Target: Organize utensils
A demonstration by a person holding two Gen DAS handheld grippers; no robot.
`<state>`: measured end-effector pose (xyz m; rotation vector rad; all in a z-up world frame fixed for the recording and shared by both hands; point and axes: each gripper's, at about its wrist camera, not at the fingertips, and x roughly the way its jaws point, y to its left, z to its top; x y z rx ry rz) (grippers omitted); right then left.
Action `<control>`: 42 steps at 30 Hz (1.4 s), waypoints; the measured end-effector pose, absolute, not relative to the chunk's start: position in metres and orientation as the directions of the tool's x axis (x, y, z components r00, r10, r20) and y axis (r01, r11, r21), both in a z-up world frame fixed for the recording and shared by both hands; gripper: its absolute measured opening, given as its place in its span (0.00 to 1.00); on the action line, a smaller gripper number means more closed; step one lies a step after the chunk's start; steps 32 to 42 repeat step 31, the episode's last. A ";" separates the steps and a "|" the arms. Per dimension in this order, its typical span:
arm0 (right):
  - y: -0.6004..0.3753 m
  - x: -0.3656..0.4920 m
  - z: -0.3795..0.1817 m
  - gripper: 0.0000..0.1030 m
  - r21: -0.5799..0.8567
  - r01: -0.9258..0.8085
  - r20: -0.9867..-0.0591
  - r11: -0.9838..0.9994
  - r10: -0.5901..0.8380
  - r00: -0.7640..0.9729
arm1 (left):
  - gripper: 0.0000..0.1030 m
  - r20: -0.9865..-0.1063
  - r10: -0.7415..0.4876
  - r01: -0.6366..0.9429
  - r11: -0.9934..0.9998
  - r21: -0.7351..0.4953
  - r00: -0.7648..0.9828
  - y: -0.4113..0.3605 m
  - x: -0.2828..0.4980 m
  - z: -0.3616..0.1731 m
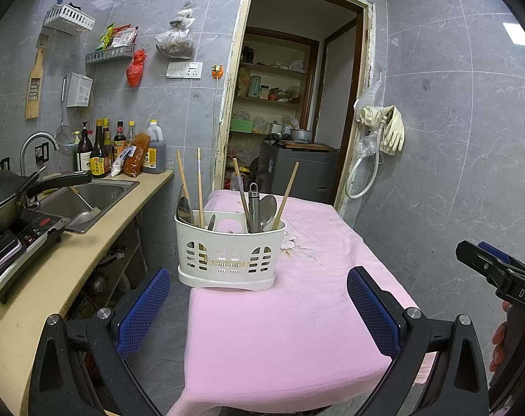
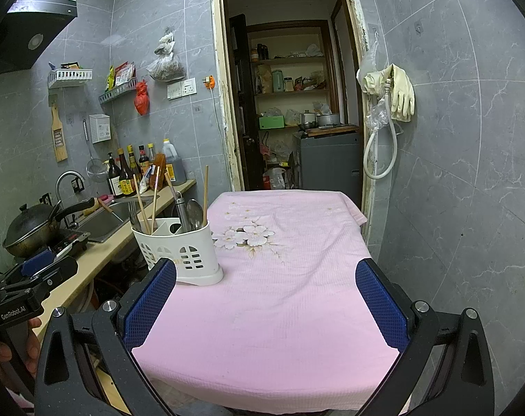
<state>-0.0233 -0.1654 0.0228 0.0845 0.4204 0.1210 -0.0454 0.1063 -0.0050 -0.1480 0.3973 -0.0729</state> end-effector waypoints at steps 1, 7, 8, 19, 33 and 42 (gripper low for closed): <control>-0.165 -0.024 0.023 0.99 0.107 -0.100 -0.402 0.989 0.135 0.906 | 1.00 -0.380 -0.100 0.042 0.986 -0.158 0.920 0.107 -0.046 -0.005; -0.164 -0.024 0.023 0.99 0.107 -0.099 -0.401 0.989 0.134 0.906 | 1.00 -0.381 -0.100 0.042 0.987 -0.157 0.919 0.107 -0.046 -0.005; -0.165 -0.023 0.023 0.99 0.107 -0.099 -0.401 0.989 0.134 0.906 | 1.00 -0.381 -0.100 0.043 0.987 -0.157 0.919 0.107 -0.046 -0.005; -0.156 -0.027 0.015 0.99 0.105 -0.107 -0.408 0.989 0.141 0.902 | 1.00 -0.396 -0.077 0.010 0.985 -0.170 0.915 0.116 -0.048 -0.007; -0.151 -0.024 0.013 0.99 0.105 -0.114 -0.415 0.988 0.148 0.898 | 1.00 -0.408 -0.042 -0.021 0.989 -0.149 0.912 0.117 -0.048 -0.006; -0.151 -0.024 0.013 0.99 0.105 -0.114 -0.415 0.988 0.148 0.898 | 1.00 -0.408 -0.042 -0.021 0.989 -0.149 0.912 0.117 -0.048 -0.006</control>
